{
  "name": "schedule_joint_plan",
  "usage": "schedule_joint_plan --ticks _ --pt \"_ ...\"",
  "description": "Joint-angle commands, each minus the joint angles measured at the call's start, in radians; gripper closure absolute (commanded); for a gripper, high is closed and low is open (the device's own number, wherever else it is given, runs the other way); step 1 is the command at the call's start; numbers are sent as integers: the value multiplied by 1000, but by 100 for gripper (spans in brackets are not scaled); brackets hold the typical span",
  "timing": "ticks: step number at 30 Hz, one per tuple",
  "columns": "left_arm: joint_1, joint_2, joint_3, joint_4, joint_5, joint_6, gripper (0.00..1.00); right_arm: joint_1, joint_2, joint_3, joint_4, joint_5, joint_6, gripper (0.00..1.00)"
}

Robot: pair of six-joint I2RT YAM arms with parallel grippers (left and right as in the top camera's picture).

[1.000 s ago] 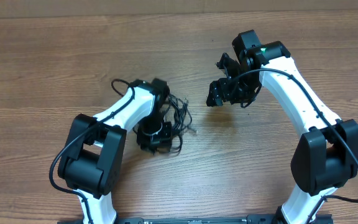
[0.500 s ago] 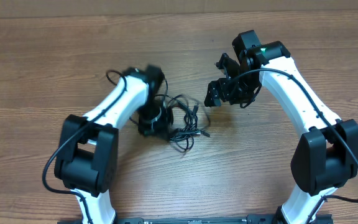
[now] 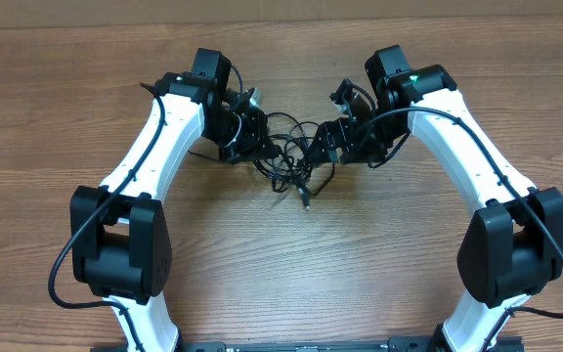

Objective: Untangle cables

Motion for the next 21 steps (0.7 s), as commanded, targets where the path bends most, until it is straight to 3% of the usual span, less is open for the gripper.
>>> schedule_joint_plan --ticks 1,3,6,10,15,18,21 --pt "-3 -23 13 -5 -79 200 96 3 -35 24 18 -46 -7 12" --pt "-3 -22 12 -19 -79 255 96 3 -35 24 28 -81 -7 14" --pt "-3 -22 12 -49 -104 278 83 3 -35 24 38 -85 -7 14" --pt "-10 -22 6 -95 -231 251 52 3 -35 24 39 -85 -7 14" --pt "-31 -22 -18 -113 -410 163 25 12 -34 21 42 -85 -6 14" --pt "-35 -22 -21 -129 -491 120 24 24 -34 11 49 -85 1 14" --pt "-39 -22 -21 -145 -534 114 32 40 -34 -1 51 -86 1 18"
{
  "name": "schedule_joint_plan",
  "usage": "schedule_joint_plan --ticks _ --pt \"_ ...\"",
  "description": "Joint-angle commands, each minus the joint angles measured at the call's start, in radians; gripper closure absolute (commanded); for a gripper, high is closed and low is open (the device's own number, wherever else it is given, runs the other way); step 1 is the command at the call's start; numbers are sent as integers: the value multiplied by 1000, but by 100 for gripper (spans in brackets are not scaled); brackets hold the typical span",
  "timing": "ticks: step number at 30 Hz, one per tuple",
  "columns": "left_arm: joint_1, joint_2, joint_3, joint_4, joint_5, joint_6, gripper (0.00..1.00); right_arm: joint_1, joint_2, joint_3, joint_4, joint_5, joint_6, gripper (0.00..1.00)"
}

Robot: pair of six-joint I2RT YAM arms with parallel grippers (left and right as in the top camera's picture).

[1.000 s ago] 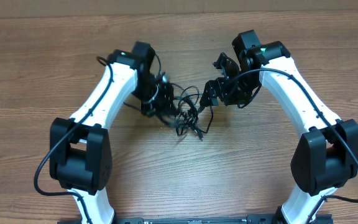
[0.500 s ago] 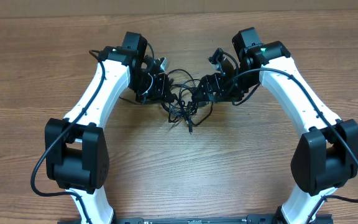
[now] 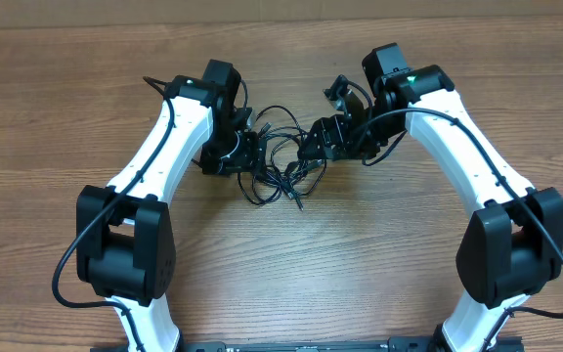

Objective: Untangle cables

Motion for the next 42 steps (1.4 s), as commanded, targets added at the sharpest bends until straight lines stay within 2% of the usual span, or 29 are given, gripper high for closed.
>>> schedule_joint_plan --ticks 1,3,5,7,9,12,17,23,28,35,37,39,42 --pt "-5 -22 -6 -7 -110 -39 36 30 -34 -8 14 -19 1 22" --pt "-5 -21 -6 2 -118 -46 43 45 -34 -23 37 -20 12 32" --pt "-4 -21 -7 19 -122 -52 45 63 -34 -48 83 -20 57 41" --pt "-5 -20 -7 44 -125 -59 46 81 -33 -76 139 -18 111 62" --pt "-5 -14 -7 63 -132 -69 47 104 -33 -118 214 -16 173 74" --pt "-3 10 -7 73 -135 -82 46 130 -33 -176 320 -16 225 80" --pt "-3 72 -8 72 -122 -77 47 170 -28 -240 478 96 228 79" --pt "-1 127 -8 75 -2 30 49 207 5 -242 543 161 185 79" --pt "-2 156 -8 94 6 60 54 226 47 -242 597 205 169 78" --pt "-1 158 -8 109 45 147 68 225 85 -243 615 247 118 70" --pt "-1 158 -8 110 117 211 68 223 91 -243 612 264 119 67" --pt "-1 158 -8 110 174 243 66 222 93 -243 599 266 122 59" --pt "-1 158 -8 109 172 246 64 213 93 -243 568 277 159 52"
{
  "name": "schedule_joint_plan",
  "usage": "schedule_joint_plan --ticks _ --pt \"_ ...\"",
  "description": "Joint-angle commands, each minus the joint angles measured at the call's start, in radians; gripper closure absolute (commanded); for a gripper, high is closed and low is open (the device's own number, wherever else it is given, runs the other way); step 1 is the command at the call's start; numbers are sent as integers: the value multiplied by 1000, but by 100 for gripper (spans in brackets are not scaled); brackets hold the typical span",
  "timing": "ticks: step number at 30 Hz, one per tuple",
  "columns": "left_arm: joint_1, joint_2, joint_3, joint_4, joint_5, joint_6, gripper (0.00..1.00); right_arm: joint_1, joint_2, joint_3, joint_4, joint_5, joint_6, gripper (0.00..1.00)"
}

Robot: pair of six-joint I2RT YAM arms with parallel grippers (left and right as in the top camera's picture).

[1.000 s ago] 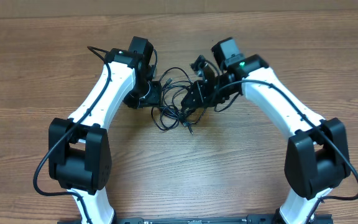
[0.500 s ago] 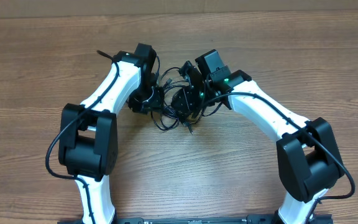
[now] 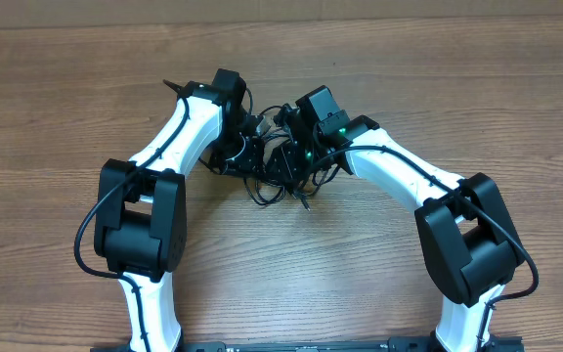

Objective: Untangle cables

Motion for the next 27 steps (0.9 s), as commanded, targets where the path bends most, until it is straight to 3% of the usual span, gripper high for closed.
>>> schedule_joint_plan --ticks 1,6,12,14,16,19,27 --pt "-2 17 -9 3 71 64 64 -16 14 -6 -27 26 46 51" --pt "-3 17 -35 18 97 82 63 -51 14 -6 -92 24 112 50" --pt "-3 17 -44 13 263 204 71 -79 14 -6 -172 21 92 50" --pt "5 17 -43 6 320 254 75 -91 14 -6 -180 14 73 50" --pt "27 17 -43 -17 446 366 86 -110 14 -6 -187 -89 -26 50" --pt "46 17 -43 -35 488 422 95 -124 14 -6 -193 -151 -85 49" --pt "50 17 -44 -30 483 436 92 -139 14 -6 -157 -148 -139 50"
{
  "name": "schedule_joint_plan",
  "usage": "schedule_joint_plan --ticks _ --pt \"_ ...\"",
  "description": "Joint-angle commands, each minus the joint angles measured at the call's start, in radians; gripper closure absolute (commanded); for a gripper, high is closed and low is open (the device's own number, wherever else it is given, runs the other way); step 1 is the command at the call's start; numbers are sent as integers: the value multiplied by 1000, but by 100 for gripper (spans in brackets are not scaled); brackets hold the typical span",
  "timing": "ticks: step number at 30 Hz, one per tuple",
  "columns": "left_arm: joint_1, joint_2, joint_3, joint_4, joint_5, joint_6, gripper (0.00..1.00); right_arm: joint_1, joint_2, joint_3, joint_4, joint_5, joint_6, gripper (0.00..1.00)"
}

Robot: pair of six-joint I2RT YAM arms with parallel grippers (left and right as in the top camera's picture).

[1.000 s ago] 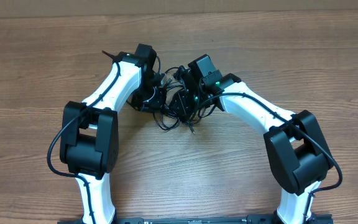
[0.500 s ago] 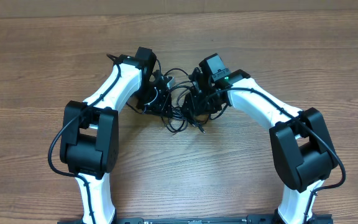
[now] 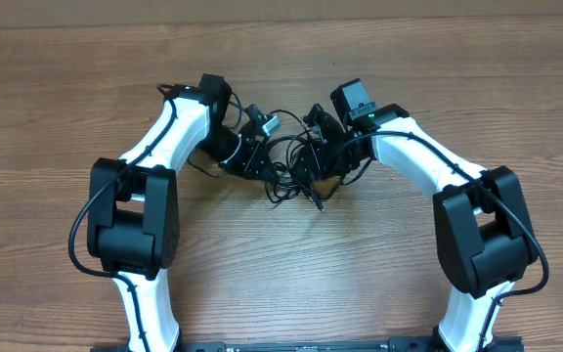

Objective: Untangle cables

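A tangle of thin black cables [image 3: 291, 174] lies at the middle of the wooden table [image 3: 281, 274], with loops fanning up to a pale connector [image 3: 268, 124] and a loose end trailing to the lower right. My left gripper [image 3: 254, 158] is at the tangle's left side and my right gripper [image 3: 315, 161] at its right side. Both seem shut on cable strands, though the fingers blend into the dark cables. The strands between them hang fairly slack.
Both white arms arch in from the near edge and meet at the table's middle. A black cable runs along each arm. Bare wood surrounds the tangle on all sides.
My right gripper has moved to the right, and the left wrist has swung slightly left. The gap between the grippers has widened and the tangle has spread out and shifted a little right.
The grippers first stood apart at either side of the tangle. They then moved closer, and by the last earlier moment were almost touching over the bunched cables. Now they stand apart again, with the cables spread between them.
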Motion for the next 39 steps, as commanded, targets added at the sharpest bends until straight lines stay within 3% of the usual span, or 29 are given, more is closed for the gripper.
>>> schedule_joint_plan --ticks 1,3,5,6,11,16,18,20,22,25,29,32,39 --pt "-8 16 -11 3 40 35 85 -5 11 -6 18 -27 -52 50" --pt "-13 16 -19 26 5 -8 77 -5 11 -5 20 -27 -52 54" --pt "-18 16 -31 61 -58 -76 58 -5 11 -6 21 -27 -52 61" --pt "-19 16 -37 78 -91 -112 54 -5 11 -6 21 -27 -52 63" --pt "-19 8 -10 79 -167 -188 46 -5 11 -5 21 -27 -51 66" --pt "-19 -18 136 -40 -170 -187 37 -8 11 -5 12 -98 25 56" --pt "-19 -20 155 -60 -170 -202 46 -8 11 -5 -1 -133 87 55" --pt "-19 -20 156 -69 -170 -216 85 -7 11 -5 -21 -167 116 55" --pt "-27 -19 150 -73 -169 -222 95 2 11 -6 -49 -184 116 56" --pt "-56 -19 142 -76 -175 -222 93 21 11 -7 -93 -183 120 63" --pt "-101 -19 137 -69 -282 -273 87 34 11 -24 -85 -136 239 75" --pt "-126 -18 120 -25 -330 -313 86 34 11 -61 -18 -58 364 83" --pt "-149 -5 101 142 -441 -455 83 33 11 -195 190 -34 533 92"
